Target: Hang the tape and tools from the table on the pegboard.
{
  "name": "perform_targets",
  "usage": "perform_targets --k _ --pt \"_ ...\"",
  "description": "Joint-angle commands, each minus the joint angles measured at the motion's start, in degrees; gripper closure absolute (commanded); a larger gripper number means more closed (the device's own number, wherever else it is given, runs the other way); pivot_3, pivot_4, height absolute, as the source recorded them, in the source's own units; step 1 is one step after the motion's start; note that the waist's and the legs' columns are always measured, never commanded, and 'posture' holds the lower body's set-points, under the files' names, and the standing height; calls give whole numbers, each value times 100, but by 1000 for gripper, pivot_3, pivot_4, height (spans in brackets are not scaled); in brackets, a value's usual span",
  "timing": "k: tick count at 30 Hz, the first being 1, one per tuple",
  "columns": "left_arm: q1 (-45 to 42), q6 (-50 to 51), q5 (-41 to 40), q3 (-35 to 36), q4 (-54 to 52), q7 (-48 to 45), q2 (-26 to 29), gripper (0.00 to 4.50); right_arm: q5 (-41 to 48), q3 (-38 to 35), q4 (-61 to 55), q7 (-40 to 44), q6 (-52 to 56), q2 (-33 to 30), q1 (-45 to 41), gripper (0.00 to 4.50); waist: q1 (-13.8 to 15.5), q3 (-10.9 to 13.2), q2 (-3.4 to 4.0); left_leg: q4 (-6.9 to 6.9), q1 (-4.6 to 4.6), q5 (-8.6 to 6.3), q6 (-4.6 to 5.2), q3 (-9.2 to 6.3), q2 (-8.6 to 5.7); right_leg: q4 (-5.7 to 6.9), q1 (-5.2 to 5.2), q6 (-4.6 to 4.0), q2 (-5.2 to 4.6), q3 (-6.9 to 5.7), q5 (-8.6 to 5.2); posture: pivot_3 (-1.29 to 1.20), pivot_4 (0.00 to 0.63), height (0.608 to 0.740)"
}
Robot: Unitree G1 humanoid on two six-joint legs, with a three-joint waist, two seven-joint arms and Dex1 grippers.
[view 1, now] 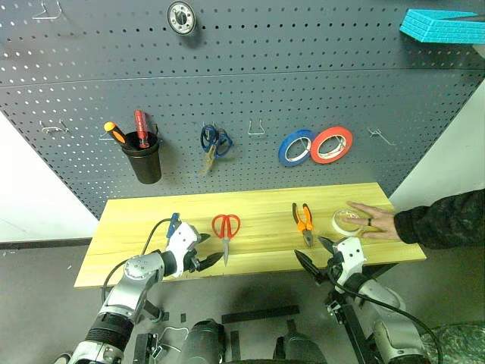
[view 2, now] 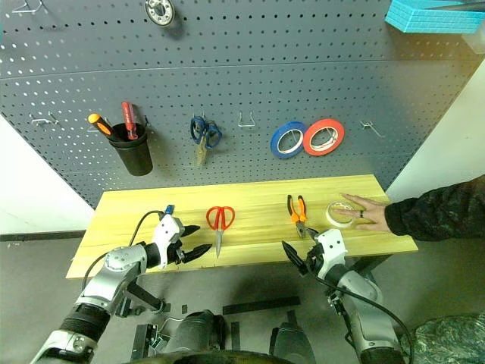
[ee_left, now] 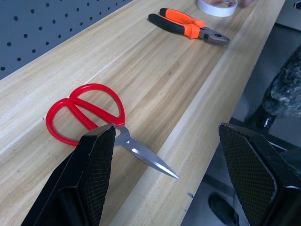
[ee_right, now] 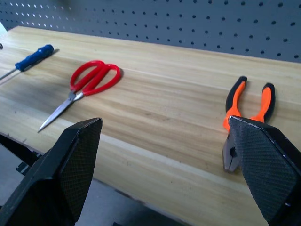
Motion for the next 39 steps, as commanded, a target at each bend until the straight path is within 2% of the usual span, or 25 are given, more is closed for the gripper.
perform_targets --k 1,6,9,14,20,24,28,31,34,39 --pt "-96 -98 -114 236 -67 -136 192 881 142 -109 -286 154 59 -144 60 0 0 0 0 0 0 0 -1 0 0 0 0 -1 0 0 0 74 0 717" --pt "-41 -19 -370 399 -200 -584 529 881 364 -466 -319 416 201 -574 100 0 0 0 0 1 0 -6 -10 1 0 0 0 -10 -2 0 -5 78 0 717" --pt "-90 -52 -306 423 -85 -552 574 881 310 -588 -173 364 169 -706 -15 0 4 0 1 2 0 -6 -10 1 -1 0 0 -10 -2 0 -5 80 0 717" --pt "-168 -95 -183 378 -180 -174 278 881 -28 -613 51 -289 -44 -441 -366 0 3 0 1 2 1 -5 -9 -1 1 0 1 -9 -1 0 -4 79 4 717" --pt "-212 -26 20 252 -693 137 158 881 -228 -677 -405 -1233 356 -41 -366 0 4 18 2 -1 -2 2 3 0 0 0 0 -2 -2 1 -1 71 70 717" --pt "-400 382 -132 139 -1128 -62 172 881 -444 -655 -708 -1834 1402 -97 -509 0 -10 215 6 1 2 -4 -7 0 1 1 0 -14 -7 12 -4 52 135 717" --pt "-764 664 -137 -32 -954 -293 99 881 -417 -753 -629 -1978 1704 -169 -960 0 -19 436 15 2 1 3 5 -2 3 3 -3 -20 -7 21 -1 34 190 717" --pt "-1039 628 17 -256 -846 -535 181 881 -551 -650 -546 -1921 2073 -411 -1408 0 -34 627 -2 2 -1 5 8 5 2 8 -17 -19 3 53 2 29 247 717" --pt "-1261 742 -58 -290 -897 -636 158 881 -658 -526 -295 -1757 2429 -704 -1846 0 -52 828 -27 -6 -19 7 12 20 2 11 -25 0 12 69 13 27 270 717" --pt "-1062 1000 -104 -357 -1419 -738 246 881 -674 -334 -6 -1238 2990 -1143 -2267 0 -59 1033 -42 -26 -26 1 20 31 1 7 -39 21 12 73 15 26 304 717"
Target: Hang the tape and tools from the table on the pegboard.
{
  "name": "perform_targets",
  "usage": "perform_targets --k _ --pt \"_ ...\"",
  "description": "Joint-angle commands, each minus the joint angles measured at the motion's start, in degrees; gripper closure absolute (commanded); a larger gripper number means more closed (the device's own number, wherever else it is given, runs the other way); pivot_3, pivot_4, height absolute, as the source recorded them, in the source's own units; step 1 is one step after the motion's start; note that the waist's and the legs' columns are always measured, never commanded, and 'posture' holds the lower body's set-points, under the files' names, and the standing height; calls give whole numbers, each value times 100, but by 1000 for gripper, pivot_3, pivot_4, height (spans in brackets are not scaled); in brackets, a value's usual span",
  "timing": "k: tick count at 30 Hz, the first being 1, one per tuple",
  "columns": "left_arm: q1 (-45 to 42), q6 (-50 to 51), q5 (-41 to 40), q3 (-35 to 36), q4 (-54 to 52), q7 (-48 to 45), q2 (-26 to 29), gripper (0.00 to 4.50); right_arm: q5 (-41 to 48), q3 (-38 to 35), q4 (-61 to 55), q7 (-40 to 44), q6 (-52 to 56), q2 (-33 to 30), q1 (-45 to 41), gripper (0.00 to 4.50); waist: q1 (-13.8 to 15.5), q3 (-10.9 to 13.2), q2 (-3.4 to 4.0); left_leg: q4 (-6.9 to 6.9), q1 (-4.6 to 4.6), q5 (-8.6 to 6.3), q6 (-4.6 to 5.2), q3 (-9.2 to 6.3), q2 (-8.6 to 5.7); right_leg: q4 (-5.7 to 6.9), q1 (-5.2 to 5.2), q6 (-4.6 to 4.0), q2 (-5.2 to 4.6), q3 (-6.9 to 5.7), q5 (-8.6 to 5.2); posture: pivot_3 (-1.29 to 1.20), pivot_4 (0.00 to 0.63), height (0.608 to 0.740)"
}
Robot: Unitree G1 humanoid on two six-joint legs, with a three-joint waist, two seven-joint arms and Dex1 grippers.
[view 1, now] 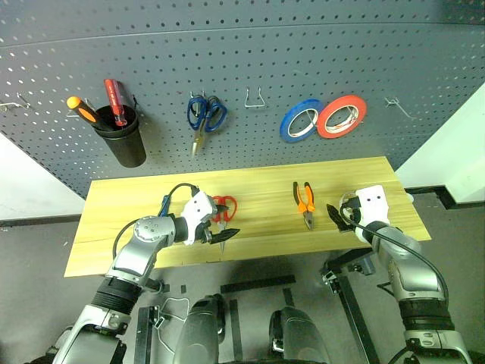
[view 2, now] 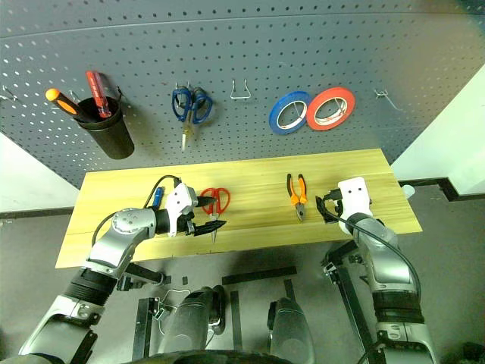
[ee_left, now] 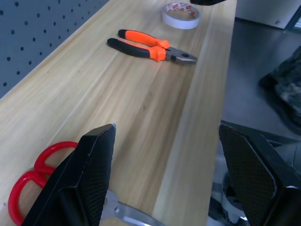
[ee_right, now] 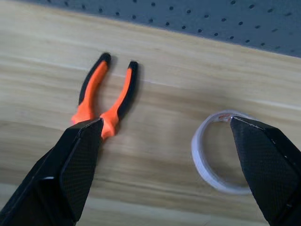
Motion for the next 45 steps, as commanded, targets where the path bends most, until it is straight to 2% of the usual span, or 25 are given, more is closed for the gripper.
perform_targets --k 1,6,15,25,36,39,45 --pt "186 145 -94 -56 -551 -81 100 881 -48 115 219 392 353 -343 -279 0 -15 98 3 -3 1 0 0 3 0 -2 -1 1 -2 1 0 25 307 717" --pt "496 528 -215 -34 -1296 -45 222 881 -154 377 801 956 451 -776 -755 0 -67 304 -8 -4 1 0 0 15 -2 -1 -6 4 -13 7 1 30 334 717" --pt "945 1043 -465 79 -2087 82 449 881 -550 668 2068 1474 -341 -1143 -1530 0 -110 540 -14 -24 0 2 -4 31 -2 -1 -24 8 -15 12 3 31 367 717" --pt "1042 1389 -740 212 -2642 205 562 881 -867 890 3179 1995 -983 -1223 -2054 0 -107 734 -28 -56 -1 15 -25 68 -6 -1 -57 14 -14 40 1 51 392 717" --pt "1221 1602 -895 334 -3072 381 777 881 -1173 1009 4279 2032 -1619 -1091 -2702 0 -101 821 -53 -70 -6 36 -59 87 -5 1 -82 15 -12 55 0 81 402 717" --pt "1233 1653 -924 357 -3145 434 791 859 -1213 1017 4464 2008 -1719 -1066 -2801 595 -98 821 -54 -68 -8 36 -59 88 -5 1 -82 17 -14 55 0 85 400 717" --pt "1196 1635 -948 353 -3135 502 804 859 -1268 1026 4713 1973 -1882 -1043 -2932 2688 -99 821 -54 -70 -9 36 -60 88 -5 1 -84 17 -13 55 -1 87 396 717"
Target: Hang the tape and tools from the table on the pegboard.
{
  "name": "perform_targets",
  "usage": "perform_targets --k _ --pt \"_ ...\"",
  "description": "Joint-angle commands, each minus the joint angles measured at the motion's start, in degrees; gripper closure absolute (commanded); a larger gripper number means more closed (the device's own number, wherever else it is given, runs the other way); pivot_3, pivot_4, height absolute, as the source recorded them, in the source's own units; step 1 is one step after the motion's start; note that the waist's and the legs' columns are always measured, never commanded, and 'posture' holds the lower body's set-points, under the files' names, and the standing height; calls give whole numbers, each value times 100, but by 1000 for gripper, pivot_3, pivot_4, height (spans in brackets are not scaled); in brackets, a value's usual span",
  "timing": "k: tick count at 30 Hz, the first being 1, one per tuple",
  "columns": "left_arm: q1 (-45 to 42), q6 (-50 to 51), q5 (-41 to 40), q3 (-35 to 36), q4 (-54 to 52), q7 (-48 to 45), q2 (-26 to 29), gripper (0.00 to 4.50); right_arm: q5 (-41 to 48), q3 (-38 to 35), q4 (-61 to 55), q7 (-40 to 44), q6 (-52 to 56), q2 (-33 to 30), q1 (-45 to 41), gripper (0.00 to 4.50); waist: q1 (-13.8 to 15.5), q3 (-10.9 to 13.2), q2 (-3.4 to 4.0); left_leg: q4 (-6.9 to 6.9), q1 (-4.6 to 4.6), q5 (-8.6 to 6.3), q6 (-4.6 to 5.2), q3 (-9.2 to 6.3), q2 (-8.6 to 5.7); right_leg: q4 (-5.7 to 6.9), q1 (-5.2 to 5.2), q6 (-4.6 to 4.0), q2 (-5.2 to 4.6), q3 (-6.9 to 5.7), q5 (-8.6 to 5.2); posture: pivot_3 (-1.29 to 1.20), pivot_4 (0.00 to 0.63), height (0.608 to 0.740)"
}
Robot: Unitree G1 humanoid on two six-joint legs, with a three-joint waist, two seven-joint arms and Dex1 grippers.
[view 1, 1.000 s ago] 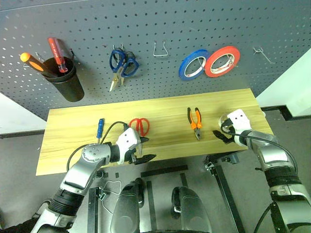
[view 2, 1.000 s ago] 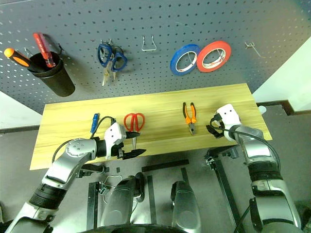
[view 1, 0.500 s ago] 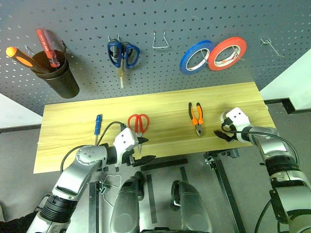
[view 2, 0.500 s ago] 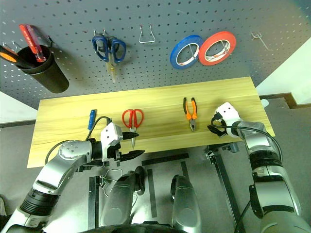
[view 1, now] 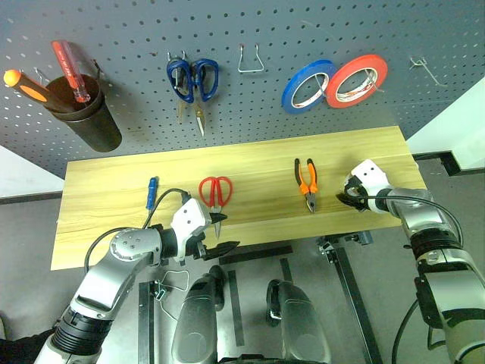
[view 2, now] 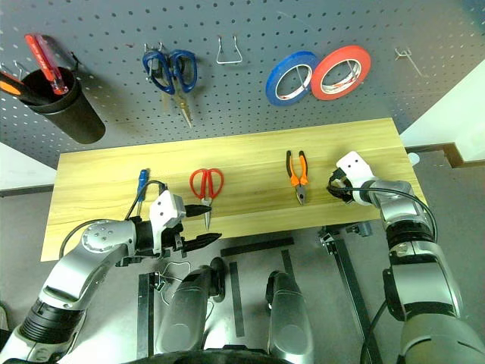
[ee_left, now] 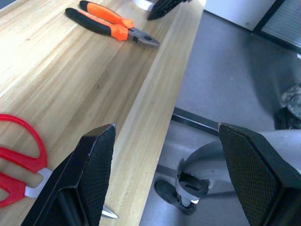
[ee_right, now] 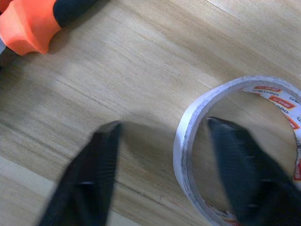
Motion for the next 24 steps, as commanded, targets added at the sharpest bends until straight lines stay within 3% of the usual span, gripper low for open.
perform_targets --k 1,5,12,17,24 --pt "31 -10 -115 63 -213 21 27 859 -80 -4 167 -31 -90 -27 -77 3037 0 0 0 0 0 0 0 0 0 0 -1 0 0 0 0 87 394 717" --pt "-35 18 -130 54 -225 58 10 859 -93 -14 213 0 -141 -43 -113 4459 0 0 0 0 -1 1 -1 0 0 0 -1 0 0 1 0 87 390 717" --pt "-243 -6 -206 -2 -144 47 -71 859 160 -314 -312 -13 -85 -99 238 4459 17 0 0 -1 -5 2 -4 1 0 0 -4 2 0 1 -1 76 385 717" --pt "-411 -27 -385 51 -155 99 -287 859 1103 -1416 -2998 -144 635 -190 1797 4459 135 -1 2 -2 -29 2 -4 -2 -5 -1 -19 12 -3 0 -7 68 365 717" --pt "-687 -229 -548 103 17 79 -559 859 1947 -3050 -6279 -1052 1669 158 3486 4459 157 -3 3 4 -38 4 -7 -10 -4 1 -24 17 -1 -1 -6 56 349 717"
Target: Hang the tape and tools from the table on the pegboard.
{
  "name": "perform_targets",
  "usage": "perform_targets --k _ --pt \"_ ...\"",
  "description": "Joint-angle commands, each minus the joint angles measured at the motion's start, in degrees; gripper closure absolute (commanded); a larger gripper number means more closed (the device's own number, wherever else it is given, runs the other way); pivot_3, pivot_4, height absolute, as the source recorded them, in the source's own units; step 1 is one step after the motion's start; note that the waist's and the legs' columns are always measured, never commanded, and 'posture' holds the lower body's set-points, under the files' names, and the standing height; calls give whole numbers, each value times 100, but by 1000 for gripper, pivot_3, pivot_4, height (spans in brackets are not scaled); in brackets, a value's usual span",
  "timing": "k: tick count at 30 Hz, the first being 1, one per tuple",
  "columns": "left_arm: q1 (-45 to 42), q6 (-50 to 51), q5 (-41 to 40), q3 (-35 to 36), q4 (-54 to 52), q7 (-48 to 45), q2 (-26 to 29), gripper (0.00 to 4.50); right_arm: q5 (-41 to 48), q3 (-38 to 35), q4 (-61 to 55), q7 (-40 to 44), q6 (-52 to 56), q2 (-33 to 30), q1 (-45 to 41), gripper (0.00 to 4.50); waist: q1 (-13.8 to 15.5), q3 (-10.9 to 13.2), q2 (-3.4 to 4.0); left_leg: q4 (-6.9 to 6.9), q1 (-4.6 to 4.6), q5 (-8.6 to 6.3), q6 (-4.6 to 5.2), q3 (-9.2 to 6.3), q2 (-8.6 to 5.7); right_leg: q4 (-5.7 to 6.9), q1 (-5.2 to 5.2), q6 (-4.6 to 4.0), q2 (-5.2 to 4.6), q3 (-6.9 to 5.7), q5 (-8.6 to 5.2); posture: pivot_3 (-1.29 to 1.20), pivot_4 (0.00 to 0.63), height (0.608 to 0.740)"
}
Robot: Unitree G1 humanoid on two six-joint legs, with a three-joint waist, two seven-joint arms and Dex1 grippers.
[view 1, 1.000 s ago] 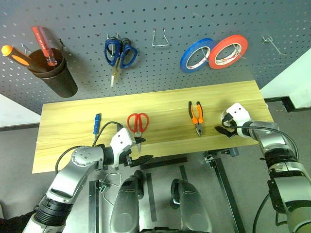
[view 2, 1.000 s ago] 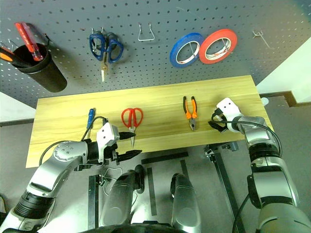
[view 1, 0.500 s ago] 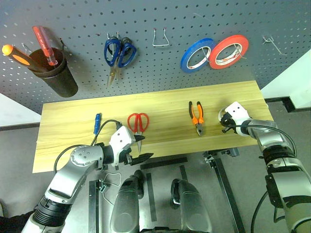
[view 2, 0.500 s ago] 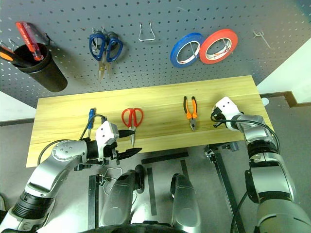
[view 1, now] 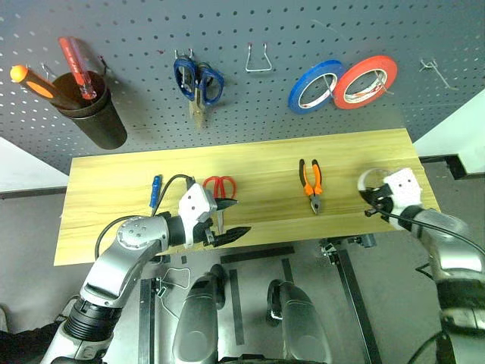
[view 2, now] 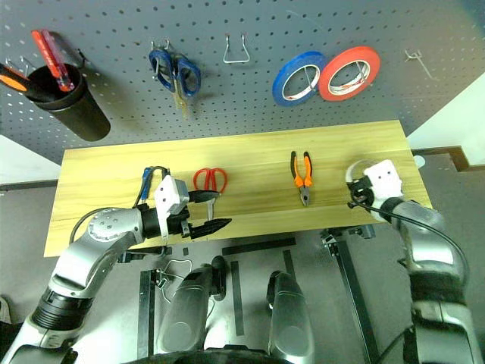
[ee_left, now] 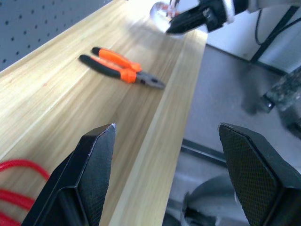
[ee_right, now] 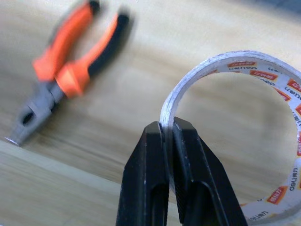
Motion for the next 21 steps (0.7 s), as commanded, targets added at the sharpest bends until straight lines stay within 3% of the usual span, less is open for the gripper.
perform_targets --k 1,7,21 --pt "-174 -241 -193 116 -24 7 -176 859 459 -1027 -1405 -614 198 228 403 4459 5 0 -2 1 0 0 -1 -5 1 -1 2 0 0 -1 0 50 345 717" --pt "-521 -509 -251 240 255 60 -463 859 508 -1621 -1304 -1251 -235 228 27 4459 -20 -1 -2 2 -3 1 -2 -4 -2 0 0 6 2 -2 4 45 346 717" --pt "-449 -782 -228 234 307 268 -668 859 -18 -998 1829 -1271 -2092 -440 -1900 4459 -19 -1 -1 2 -3 6 -3 9 -3 2 -6 6 6 -2 4 50 339 717"
